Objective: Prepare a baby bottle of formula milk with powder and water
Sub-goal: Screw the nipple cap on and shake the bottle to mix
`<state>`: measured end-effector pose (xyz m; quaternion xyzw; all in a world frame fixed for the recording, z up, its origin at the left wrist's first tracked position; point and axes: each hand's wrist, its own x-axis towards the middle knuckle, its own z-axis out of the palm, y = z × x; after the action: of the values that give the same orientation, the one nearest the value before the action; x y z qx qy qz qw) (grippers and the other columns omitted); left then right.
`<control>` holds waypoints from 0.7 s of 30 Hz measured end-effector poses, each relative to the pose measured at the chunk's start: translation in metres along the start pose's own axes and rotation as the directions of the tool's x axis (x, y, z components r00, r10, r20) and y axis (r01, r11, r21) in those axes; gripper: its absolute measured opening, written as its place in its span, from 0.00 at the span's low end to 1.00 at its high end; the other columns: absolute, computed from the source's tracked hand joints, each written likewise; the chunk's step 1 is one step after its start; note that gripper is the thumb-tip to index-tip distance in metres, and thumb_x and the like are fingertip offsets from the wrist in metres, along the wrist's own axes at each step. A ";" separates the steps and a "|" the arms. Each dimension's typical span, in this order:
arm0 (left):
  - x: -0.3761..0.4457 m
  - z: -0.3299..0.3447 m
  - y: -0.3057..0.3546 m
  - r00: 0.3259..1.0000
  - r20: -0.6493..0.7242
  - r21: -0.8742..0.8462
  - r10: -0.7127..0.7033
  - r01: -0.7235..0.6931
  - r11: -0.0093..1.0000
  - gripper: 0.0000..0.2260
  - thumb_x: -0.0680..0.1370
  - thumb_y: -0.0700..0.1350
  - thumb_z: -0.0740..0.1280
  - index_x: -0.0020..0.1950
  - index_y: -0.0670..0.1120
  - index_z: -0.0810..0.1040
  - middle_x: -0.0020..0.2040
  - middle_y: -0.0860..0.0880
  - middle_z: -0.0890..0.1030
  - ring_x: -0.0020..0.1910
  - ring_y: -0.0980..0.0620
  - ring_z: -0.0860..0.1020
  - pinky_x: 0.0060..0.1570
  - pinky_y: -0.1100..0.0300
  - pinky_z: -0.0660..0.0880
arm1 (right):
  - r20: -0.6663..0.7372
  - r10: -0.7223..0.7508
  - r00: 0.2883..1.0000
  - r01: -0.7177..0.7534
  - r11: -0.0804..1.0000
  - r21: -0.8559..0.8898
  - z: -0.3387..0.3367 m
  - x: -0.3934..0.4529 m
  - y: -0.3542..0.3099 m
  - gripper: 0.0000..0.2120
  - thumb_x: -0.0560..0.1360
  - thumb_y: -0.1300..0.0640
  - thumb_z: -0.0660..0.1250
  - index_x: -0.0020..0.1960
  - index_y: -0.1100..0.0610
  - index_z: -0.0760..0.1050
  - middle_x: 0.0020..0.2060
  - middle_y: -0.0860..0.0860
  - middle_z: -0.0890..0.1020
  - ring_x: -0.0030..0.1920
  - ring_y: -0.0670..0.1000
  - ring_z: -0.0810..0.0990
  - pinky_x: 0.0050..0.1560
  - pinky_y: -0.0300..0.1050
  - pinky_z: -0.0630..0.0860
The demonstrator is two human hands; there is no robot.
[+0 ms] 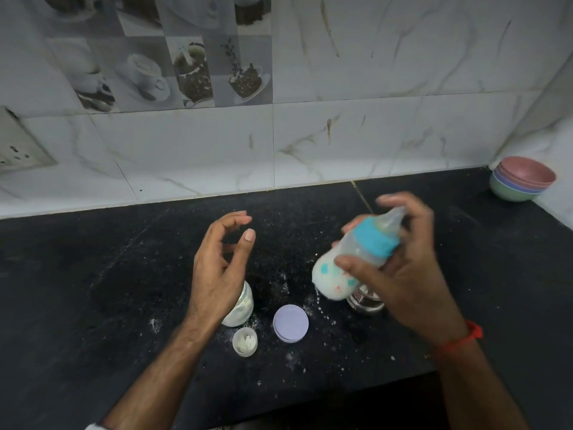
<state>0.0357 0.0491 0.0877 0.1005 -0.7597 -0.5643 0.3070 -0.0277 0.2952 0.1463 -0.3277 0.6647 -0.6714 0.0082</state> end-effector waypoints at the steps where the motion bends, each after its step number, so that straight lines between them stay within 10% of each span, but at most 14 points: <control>1: 0.000 0.000 -0.001 1.000 -0.002 -0.004 -0.001 0.001 1.000 0.10 0.81 0.51 0.66 0.62 0.58 0.78 0.66 0.54 0.80 0.67 0.54 0.79 0.60 0.62 0.76 | -0.060 -0.016 0.998 0.023 0.993 0.120 -0.001 0.002 -0.009 0.36 0.68 0.54 0.80 0.67 0.43 0.63 0.55 0.59 0.82 0.56 0.67 0.83 0.60 0.66 0.81; 6: 0.000 0.000 0.000 1.000 -0.007 -0.020 -0.007 0.007 1.000 0.10 0.81 0.51 0.67 0.62 0.58 0.78 0.66 0.54 0.81 0.67 0.55 0.79 0.60 0.59 0.76 | -0.066 -0.020 0.998 0.030 0.988 0.151 -0.005 0.014 -0.028 0.37 0.68 0.67 0.75 0.68 0.46 0.61 0.54 0.61 0.82 0.55 0.72 0.82 0.59 0.70 0.80; 21: -0.008 0.001 -0.004 1.000 0.007 0.006 -0.002 0.002 1.000 0.11 0.81 0.50 0.67 0.63 0.54 0.80 0.67 0.55 0.80 0.66 0.57 0.79 0.62 0.51 0.79 | 0.003 -0.002 1.000 0.002 0.996 -0.089 0.003 0.014 -0.015 0.37 0.68 0.50 0.81 0.69 0.39 0.62 0.58 0.56 0.81 0.56 0.61 0.83 0.59 0.64 0.82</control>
<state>0.0412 0.0522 0.0808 0.1005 -0.7624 -0.5626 0.3035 -0.0310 0.2880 0.1653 -0.3296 0.6937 -0.6404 -0.0063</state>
